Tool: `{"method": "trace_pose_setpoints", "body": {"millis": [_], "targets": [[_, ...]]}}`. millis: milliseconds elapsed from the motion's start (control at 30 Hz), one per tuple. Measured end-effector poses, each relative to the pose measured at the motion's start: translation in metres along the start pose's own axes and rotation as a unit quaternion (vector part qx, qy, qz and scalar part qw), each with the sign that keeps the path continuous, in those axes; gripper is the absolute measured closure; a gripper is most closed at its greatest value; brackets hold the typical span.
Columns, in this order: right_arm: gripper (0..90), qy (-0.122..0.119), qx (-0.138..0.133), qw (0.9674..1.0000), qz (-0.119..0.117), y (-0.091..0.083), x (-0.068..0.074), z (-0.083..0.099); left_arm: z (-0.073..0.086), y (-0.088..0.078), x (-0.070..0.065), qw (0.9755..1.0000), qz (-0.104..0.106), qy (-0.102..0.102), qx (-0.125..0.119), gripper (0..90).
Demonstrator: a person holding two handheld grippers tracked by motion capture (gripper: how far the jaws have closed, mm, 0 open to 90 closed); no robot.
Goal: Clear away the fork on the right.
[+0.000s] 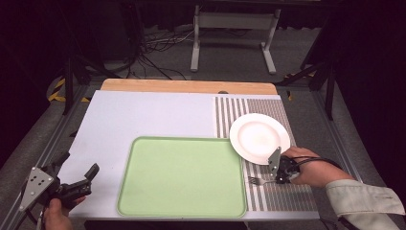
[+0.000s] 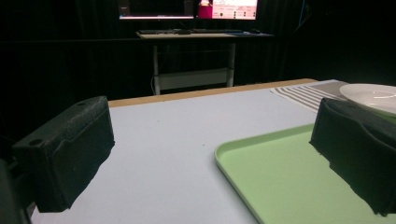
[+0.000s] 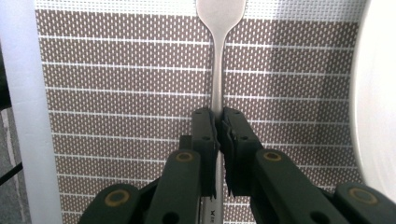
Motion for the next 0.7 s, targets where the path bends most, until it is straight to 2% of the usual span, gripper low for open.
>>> {"method": "trace_pose_setpoints", "body": {"millis": [233,467,700], "targets": [[84.7,-0.008,0.011,0.9999,0.004,-0.001,-0.001,0.001,0.001,0.0,0.001,1.0,0.0,-0.002,0.0,0.3],[84.8,0.005,0.005,1.0,0.007,-0.01,0.0,0.001,0.001,0.0,0.001,1.0,-0.001,-0.004,-0.001,0.3],[84.7,0.014,-0.027,0.9993,0.021,-0.03,-0.003,-0.004,0.001,0.0,0.001,1.0,-0.002,-0.003,0.0,0.3]]}}
Point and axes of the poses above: each handheld gripper's, and its own axes: y roughly forward along the jaws, z roughly out of its underside, x roughly to its left, the point moved 7 cm from there along y, roughly forward along the jaws, and after that the axes turned 14 degrees about y, right-handed, at the moved point
